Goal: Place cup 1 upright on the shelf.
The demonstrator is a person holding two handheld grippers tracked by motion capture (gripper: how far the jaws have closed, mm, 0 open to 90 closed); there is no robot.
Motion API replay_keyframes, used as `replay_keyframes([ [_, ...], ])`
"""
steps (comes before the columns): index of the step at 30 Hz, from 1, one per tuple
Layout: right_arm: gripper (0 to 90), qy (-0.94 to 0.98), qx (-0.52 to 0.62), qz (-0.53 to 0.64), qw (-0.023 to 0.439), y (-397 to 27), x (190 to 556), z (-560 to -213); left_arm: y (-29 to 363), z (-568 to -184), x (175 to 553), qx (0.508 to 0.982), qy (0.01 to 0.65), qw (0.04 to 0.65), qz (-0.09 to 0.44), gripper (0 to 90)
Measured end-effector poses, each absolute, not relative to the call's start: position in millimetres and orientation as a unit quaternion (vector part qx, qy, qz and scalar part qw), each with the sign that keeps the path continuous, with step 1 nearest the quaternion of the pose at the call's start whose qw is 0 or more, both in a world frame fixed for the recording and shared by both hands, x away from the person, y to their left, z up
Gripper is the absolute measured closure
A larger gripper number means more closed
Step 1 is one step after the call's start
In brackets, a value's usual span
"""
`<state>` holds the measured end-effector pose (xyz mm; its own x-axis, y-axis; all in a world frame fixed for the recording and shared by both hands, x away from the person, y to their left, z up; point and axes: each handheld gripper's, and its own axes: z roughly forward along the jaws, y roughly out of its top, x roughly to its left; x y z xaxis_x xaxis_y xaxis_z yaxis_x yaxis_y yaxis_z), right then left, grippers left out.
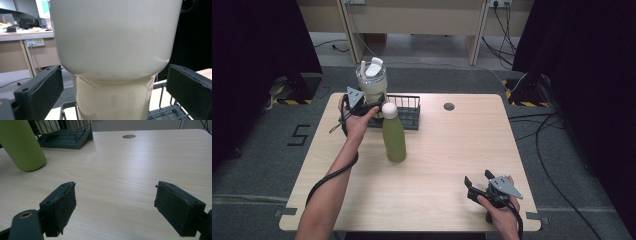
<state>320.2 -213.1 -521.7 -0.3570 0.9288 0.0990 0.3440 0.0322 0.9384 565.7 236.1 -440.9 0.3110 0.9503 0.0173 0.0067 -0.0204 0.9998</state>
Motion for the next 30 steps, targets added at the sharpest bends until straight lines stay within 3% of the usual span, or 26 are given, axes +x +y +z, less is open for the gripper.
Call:
replay_keyframes([
  [30, 16.8, 0.656, 0.481, 0.499, 0.300, -212.3, 319.8, -521.6, 258.5, -437.6, 527.8, 0.576, 0.411, 0.559, 0.432, 1.0],
])
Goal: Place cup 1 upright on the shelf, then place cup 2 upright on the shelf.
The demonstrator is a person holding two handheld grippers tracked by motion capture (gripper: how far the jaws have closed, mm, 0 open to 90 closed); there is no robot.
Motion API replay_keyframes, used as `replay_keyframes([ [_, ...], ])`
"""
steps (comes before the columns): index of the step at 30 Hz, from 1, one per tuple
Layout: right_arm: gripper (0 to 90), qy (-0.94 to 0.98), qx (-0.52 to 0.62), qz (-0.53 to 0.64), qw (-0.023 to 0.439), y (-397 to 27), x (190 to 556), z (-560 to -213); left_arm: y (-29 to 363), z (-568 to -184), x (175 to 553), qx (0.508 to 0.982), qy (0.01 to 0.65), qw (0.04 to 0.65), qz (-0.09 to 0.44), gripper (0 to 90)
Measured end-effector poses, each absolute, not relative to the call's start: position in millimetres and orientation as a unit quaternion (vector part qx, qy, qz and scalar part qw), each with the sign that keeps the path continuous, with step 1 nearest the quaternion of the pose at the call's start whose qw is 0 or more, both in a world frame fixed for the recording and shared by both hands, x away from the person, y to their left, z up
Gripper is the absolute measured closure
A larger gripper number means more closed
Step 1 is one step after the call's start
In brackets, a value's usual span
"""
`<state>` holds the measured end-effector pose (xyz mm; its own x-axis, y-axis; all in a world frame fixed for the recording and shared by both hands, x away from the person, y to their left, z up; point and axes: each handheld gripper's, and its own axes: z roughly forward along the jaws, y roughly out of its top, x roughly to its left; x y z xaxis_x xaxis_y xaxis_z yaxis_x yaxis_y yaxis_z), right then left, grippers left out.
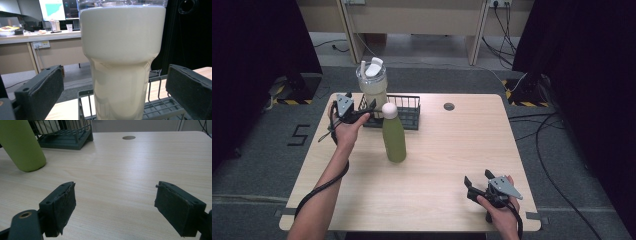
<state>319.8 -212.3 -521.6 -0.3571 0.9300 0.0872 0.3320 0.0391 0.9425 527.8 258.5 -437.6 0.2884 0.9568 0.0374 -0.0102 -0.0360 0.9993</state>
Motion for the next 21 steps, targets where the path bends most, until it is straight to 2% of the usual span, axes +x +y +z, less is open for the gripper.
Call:
replay_keyframes([
  [21, 15.8, 0.652, 0.475, 0.501, 0.312, -209.1, 320.1, -514.7, 276.3, -443.8, 497.5, 0.574, 0.409, 0.565, 0.429, 0.8],
])
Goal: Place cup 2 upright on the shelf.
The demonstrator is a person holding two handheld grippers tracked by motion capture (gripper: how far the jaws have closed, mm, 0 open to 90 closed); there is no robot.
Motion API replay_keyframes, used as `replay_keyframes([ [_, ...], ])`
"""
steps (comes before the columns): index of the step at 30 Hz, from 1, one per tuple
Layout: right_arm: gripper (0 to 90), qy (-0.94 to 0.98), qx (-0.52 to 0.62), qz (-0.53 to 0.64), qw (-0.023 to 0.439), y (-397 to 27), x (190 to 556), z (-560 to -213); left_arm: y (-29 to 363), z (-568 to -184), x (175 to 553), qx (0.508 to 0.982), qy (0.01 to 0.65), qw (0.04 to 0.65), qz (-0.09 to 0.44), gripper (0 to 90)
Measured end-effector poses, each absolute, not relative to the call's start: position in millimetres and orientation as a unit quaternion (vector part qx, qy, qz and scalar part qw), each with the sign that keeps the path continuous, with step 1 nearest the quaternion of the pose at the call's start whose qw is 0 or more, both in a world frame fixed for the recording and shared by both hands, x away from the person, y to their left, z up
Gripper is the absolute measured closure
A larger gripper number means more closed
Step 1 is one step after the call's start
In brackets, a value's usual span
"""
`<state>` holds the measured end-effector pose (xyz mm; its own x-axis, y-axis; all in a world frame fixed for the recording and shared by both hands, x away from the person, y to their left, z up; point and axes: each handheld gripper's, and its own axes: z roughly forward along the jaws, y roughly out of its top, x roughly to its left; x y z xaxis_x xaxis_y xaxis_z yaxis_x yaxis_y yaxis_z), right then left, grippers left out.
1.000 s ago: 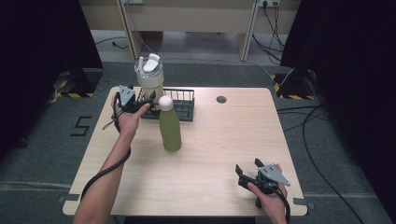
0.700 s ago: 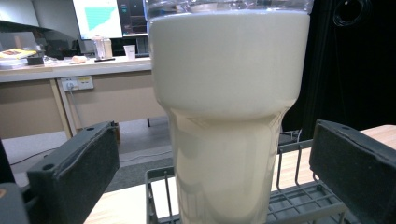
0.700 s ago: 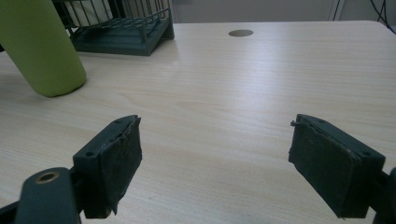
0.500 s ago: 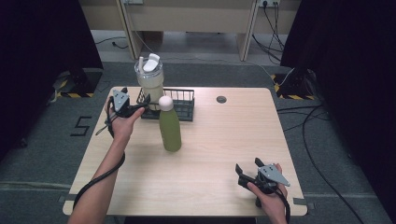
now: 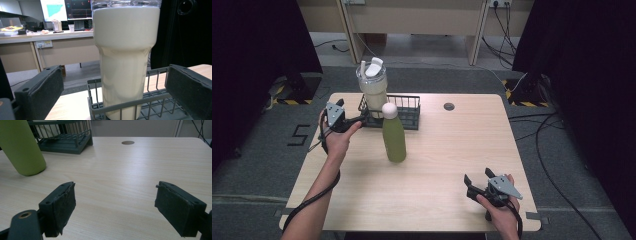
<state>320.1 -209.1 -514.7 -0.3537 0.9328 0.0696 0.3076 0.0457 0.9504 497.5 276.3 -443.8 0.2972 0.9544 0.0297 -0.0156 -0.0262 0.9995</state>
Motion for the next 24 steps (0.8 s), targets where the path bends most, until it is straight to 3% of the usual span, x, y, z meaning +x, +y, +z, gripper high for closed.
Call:
replay_keyframes([
  [9, 8.5, 0.675, 0.433, 0.509, 0.314, -193.6, 323.8, -503.4, 279.7, -444.3, 489.4, 0.571, 0.409, 0.567, 0.431, 0.8],
  [24, 8.5, 0.673, 0.422, 0.514, 0.324, -184.1, 328.2, -492.0, 280.6, -442.6, 476.4, 0.574, 0.400, 0.573, 0.427, 0.9],
])
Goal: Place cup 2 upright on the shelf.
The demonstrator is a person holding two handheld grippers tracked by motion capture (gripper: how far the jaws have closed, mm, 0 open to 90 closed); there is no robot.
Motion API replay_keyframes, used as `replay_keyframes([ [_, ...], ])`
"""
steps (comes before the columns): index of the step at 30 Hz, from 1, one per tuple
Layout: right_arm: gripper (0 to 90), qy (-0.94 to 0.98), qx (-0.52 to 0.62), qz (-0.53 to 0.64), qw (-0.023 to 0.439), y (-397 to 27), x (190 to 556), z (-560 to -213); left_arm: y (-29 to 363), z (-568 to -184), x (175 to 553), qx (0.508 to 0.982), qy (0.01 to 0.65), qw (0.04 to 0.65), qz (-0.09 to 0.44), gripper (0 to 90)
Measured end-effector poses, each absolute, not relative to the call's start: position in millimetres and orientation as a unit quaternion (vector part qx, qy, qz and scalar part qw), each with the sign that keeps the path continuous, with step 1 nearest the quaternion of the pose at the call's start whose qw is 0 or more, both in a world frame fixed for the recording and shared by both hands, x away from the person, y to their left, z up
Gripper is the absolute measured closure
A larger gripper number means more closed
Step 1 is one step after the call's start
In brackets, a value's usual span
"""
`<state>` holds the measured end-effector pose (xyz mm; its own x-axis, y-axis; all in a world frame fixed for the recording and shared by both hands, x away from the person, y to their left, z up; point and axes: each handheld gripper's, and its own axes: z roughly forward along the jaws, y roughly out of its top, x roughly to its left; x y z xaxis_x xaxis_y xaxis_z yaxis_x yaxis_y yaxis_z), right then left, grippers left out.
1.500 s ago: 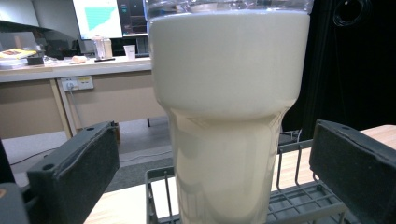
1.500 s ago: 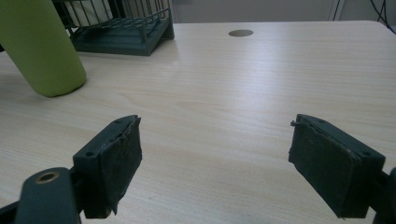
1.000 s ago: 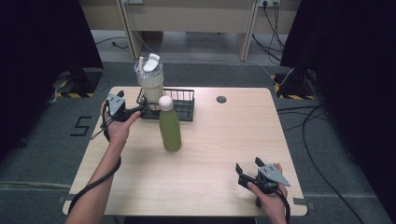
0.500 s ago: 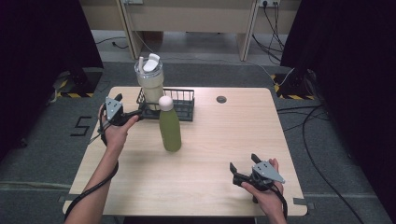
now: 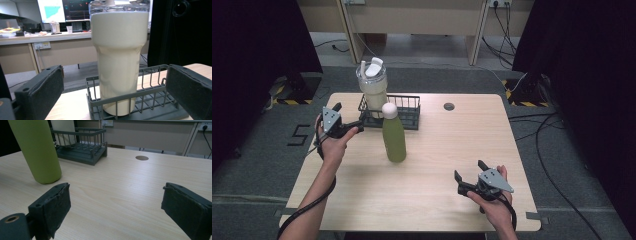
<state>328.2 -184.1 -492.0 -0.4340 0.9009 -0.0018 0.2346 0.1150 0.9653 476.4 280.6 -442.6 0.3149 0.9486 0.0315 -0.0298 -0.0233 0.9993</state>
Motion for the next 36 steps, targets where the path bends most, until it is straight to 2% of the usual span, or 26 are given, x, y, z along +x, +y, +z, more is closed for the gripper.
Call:
replay_keyframes([
  [36, 10.0, 0.669, 0.435, 0.507, 0.326, -187.9, 331.3, -497.0, 257.5, -450.0, 421.5, 0.599, 0.349, 0.615, 0.376, 0.3],
])
